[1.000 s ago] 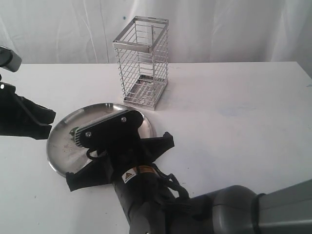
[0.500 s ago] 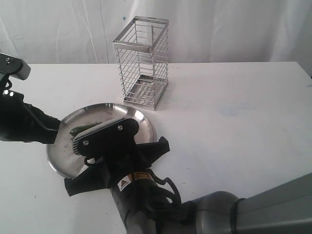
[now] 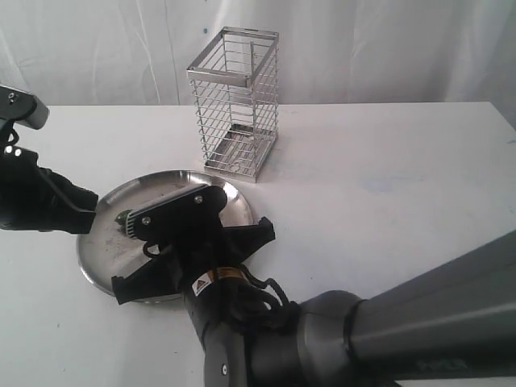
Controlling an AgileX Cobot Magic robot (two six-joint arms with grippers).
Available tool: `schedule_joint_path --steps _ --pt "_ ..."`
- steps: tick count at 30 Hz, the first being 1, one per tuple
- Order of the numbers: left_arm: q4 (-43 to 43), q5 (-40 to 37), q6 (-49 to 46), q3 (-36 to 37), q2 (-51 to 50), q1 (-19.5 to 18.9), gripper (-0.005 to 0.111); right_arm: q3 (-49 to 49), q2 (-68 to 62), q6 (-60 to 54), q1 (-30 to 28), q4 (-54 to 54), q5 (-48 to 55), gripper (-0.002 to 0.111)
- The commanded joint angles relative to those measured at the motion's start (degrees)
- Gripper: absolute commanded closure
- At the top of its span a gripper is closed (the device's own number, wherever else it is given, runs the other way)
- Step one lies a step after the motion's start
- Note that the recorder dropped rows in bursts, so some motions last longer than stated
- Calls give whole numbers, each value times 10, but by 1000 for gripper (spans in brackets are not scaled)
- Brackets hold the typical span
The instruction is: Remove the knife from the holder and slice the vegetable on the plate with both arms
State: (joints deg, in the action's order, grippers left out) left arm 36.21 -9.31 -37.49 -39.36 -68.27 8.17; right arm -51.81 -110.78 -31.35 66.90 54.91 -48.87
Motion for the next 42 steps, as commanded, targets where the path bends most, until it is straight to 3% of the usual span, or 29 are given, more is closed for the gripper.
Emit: schedule_joint_path --steps 1,11,31,35,42 --pt "10 6 5 -1 2 -1 77 -5 -8 33 -11 -35 -2 108" --pt "10 8 5 -1 2 -1 77 -5 -28 35 -14 -35 24 108" --pt "10 13 5 -1 -4 -1 77 -38 -37 30 -54 -31 209 108" --pt "10 27 5 -1 -28 -1 77 -41 -37 21 -63 -31 236 108" --pt "45 117 33 -1 -75 -1 74 -41 -36 1 -64 -31 243 108"
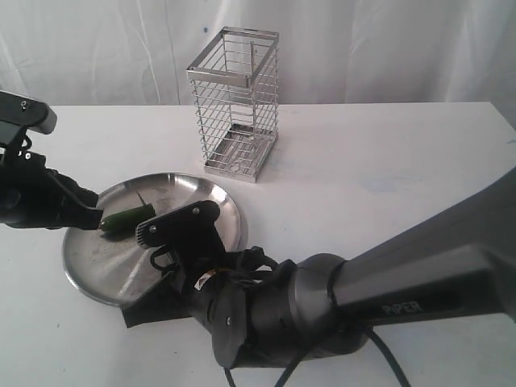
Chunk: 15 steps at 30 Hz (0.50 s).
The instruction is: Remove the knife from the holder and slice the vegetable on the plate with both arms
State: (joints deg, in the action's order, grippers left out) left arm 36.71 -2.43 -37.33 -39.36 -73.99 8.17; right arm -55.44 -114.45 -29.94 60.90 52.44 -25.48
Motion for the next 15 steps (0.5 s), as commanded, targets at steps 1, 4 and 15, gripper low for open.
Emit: schedule_joint_path --steps 1,4,15 --pt "53 56 45 -5 -24 -1 75 -5 0 -13 -4 -6 13 108" --pt "57 33 93 -30 -53 -1 93 -5 0 -13 -4 -6 15 108" --pt "77 -77 121 -189 -189 -1 107 -5 2 -13 -4 7 15 108"
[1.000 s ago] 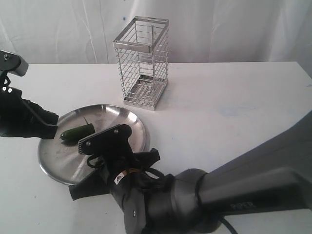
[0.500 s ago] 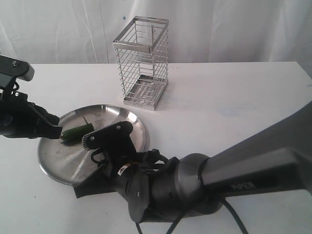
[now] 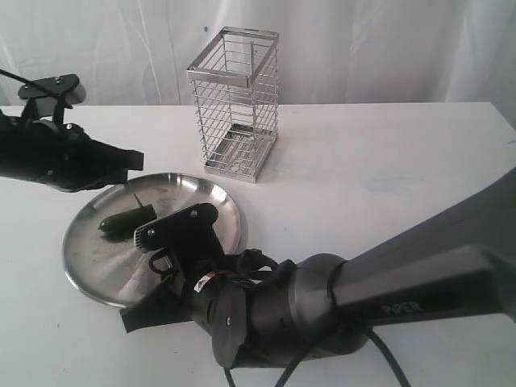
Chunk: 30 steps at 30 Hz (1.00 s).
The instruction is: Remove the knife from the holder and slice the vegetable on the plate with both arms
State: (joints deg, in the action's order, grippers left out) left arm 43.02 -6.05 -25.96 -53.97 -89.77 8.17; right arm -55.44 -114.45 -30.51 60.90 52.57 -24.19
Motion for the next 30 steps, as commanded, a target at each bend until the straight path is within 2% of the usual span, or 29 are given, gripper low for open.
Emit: schedule_joint_path --steps 1,12,30 --pt "14 -47 7 -50 -38 -1 107 -5 4 -8 -4 10 -3 108" --pt "-4 -53 5 -62 -47 -1 107 -5 8 -43 -4 45 -37 108" --pt "-4 -55 4 -61 -51 -1 107 -5 12 -44 -4 45 -3 108"
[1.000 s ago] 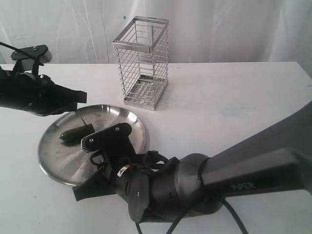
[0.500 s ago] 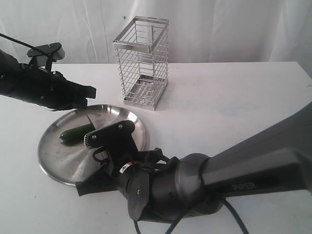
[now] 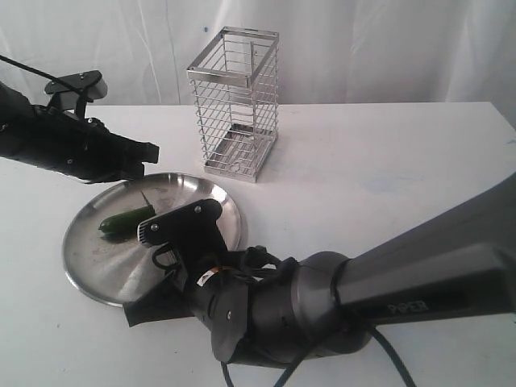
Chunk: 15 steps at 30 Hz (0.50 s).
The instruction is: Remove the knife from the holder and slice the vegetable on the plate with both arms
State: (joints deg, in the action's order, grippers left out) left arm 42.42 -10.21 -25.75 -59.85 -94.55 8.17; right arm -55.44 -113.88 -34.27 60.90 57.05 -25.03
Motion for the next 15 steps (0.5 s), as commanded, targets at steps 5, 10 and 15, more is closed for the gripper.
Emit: schedule_joint_path --steps 5,10,15 --pt "22 -19 5 -2 -41 -1 107 -6 7 -7 -4 0 10 108" --pt "50 1 5 -2 -67 -1 107 -8 7 -7 -4 0 15 108" --pt "50 18 3 -2 -69 -1 107 -14 7 -7 -4 0 22 108"
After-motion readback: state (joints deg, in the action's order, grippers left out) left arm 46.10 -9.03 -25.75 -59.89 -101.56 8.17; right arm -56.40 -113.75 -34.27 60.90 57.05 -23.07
